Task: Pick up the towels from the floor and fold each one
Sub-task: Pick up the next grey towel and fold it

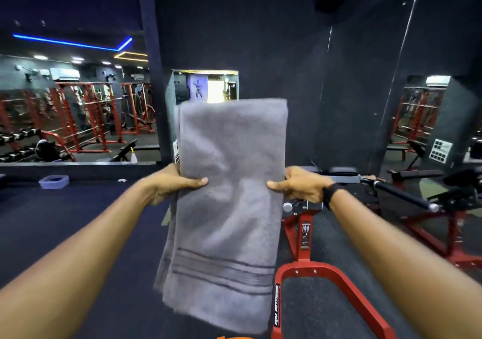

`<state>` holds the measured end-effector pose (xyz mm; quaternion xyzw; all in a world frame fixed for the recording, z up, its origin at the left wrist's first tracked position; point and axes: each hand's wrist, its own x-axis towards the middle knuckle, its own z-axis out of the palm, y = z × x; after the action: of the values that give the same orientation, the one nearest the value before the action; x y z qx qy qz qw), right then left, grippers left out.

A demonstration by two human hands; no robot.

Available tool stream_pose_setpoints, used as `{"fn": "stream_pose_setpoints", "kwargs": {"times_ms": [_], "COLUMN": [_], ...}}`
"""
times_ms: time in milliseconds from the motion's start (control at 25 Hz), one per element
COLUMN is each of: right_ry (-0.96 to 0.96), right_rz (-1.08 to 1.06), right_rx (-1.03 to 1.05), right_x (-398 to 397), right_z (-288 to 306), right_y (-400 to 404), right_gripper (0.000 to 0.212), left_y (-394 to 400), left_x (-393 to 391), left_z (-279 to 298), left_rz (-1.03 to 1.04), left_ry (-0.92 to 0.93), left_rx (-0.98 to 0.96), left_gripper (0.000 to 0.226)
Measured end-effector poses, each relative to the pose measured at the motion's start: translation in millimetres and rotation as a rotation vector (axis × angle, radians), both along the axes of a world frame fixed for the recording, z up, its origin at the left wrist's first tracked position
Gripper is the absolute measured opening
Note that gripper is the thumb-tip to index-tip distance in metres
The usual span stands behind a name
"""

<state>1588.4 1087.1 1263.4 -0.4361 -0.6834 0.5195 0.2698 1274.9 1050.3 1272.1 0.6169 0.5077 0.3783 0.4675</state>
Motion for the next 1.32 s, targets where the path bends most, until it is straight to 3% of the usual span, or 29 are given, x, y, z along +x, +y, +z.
{"fn": "stream_pose_setpoints", "kwargs": {"times_ms": [160,280,360,440,520,600,720,800,960,1080,1120,1200,1240,1320], "right_ry": [0.162,0.29,0.33,0.2,0.209,0.318,0.358,0.243,-0.41,-0.546,-0.435,0.011,0.166,0.236], "right_rz": [-0.177,-0.226,-0.066,-0.023,-0.21,-0.384,-0.416,-0.326,-0.254,-0.171,-0.146,-0.131,-0.102,-0.098], "right_rx": [-0.033,-0.061,-0.042,0.0,0.052,0.08,0.081,0.152,0.588,0.651,0.65,0.492,0.371,0.28], "right_x": [-7.0,-14.3,-12.0,-10.1,-14.1,-19.0,-14.6,-7.9,-4.1,2.2,5.8,11.5,11.5,8.3], "right_z": [-23.0,-19.1,-20.9,-23.7,-28.5,-30.8,-30.5,-24.6,-19.6,-4.8,6.7,28.3,31.8,19.0], "right_y": [11.6,15.2,8.9,4.2,6.7,9.6,15.1,12.9,8.9,10.4,9.8,5.0,2.3,-0.9], "right_gripper": [0.025,0.029,0.037,0.044,0.039,0.041,0.067,0.07,0.019,0.026,0.024,0.016,0.03,0.039], "left_y": [17.6,12.2,4.6,4.0,7.7,11.5,10.9,10.1,6.4,8.1,6.6,3.6,0.4,-4.1], "left_x": [-7.4,-10.4,-8.6,-6.6,-3.2,-1.3,2.0,2.9,5.8,3.8,2.1,-1.5,-0.8,2.3], "left_z": [-26.0,-29.9,-40.5,-51.4,-56.4,-53.6,-45.8,-42.1,-39.5,-24.3,-14.1,8.6,14.4,9.6], "left_rz": [0.336,0.124,-0.023,0.07,0.282,0.365,0.272,0.28,0.22,0.316,0.339,0.249,0.178,0.137], "left_ry": [-0.331,-0.433,-0.291,-0.205,-0.237,-0.322,-0.316,-0.186,0.085,0.442,0.444,0.155,0.005,-0.148], "left_rx": [-0.146,-0.152,-0.099,-0.021,0.062,0.087,0.103,0.166,0.193,0.244,0.307,0.394,0.377,0.343], "left_gripper": [0.042,0.06,0.071,0.057,0.054,0.068,0.09,0.082,0.028,0.024,0.031,0.049,0.058,0.058]}}
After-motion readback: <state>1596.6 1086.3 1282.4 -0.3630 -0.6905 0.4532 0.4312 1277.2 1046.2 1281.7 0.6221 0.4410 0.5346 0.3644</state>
